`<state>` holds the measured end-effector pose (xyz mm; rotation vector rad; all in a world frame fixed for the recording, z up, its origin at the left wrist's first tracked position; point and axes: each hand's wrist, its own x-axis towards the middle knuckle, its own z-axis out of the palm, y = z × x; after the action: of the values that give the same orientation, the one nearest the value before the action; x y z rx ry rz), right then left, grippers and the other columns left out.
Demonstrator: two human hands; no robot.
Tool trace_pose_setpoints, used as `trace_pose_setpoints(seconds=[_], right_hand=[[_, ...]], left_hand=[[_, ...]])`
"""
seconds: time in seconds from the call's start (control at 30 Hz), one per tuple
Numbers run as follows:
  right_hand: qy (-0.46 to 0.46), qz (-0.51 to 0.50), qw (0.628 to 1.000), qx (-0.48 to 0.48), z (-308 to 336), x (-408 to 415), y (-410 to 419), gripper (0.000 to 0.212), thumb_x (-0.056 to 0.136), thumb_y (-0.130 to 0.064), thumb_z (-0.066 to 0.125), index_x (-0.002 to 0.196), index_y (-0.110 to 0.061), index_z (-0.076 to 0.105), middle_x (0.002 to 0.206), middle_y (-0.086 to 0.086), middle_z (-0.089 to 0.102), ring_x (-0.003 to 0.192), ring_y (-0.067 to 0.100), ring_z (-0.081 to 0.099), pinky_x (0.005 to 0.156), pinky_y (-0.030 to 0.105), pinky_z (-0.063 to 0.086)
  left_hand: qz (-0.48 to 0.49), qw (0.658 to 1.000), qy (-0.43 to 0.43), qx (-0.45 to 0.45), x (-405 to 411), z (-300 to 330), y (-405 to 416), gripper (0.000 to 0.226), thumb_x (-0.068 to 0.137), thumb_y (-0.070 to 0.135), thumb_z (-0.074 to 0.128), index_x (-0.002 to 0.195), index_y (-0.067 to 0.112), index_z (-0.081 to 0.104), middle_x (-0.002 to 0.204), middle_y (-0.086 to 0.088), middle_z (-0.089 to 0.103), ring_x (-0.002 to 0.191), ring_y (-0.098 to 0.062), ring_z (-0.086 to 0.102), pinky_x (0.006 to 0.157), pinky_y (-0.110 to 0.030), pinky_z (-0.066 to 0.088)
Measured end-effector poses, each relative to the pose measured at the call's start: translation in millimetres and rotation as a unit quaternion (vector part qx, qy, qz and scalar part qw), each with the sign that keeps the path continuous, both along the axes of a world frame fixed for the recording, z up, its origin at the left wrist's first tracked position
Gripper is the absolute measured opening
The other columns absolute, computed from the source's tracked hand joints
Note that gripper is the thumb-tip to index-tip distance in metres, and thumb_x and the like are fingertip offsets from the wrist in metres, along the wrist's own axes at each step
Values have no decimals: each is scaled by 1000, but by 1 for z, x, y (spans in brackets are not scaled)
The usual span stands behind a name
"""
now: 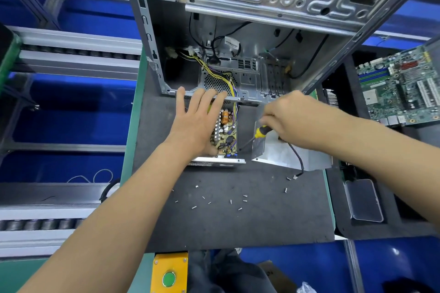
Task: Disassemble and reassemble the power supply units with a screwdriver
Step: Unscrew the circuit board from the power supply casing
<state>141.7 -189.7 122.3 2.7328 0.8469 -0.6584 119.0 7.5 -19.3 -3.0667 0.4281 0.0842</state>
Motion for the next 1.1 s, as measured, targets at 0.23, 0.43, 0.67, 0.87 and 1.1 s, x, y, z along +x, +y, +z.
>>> trace_pose_setpoints(seconds=[0.23,0.43,0.67,0.87,1.1], right_hand=[[-58,-182,966,176,-11,-8,-39,28,101,-24,47,90,-9,67,74,0,59,76,26,57,70,42,51],[-58,-246,933,257,-35,-35,-48,23,99,-32,53,91,-16,67,94,3,63,89,26,58,82,43,47],[-180,-159,944,227,-50,-62,-42,29,98,-31,59,86,-5,64,81,10,56,64,34,56,56,38,47],[-211,-135,940,230,-54,-68,-40,28,91,-21,70,72,-5,58,68,9,51,54,28,52,46,30,32],[-232,-127,931,253,-54,-68,-36,29,90,-17,71,70,-5,54,66,9,46,52,25,43,41,32,37]], left_hand=[[-80,978,14,-195,4,27,-9,84,73,41,84,146,25,44,153,-7,32,145,-24,10,117,-62,8],[-203,973,81,-68,9,30,-50,22,100,42,53,111,31,69,109,9,66,112,-21,47,84,-35,29],[-201,969,140,24,21,23,-54,15,97,38,57,107,33,67,109,8,61,115,-20,49,78,-33,19],[-200,968,136,65,19,20,-54,19,98,41,55,108,35,70,110,9,58,112,-20,47,76,-33,16],[-204,967,125,87,18,20,-61,16,93,43,60,98,33,71,102,9,58,108,-19,47,78,-34,16]])
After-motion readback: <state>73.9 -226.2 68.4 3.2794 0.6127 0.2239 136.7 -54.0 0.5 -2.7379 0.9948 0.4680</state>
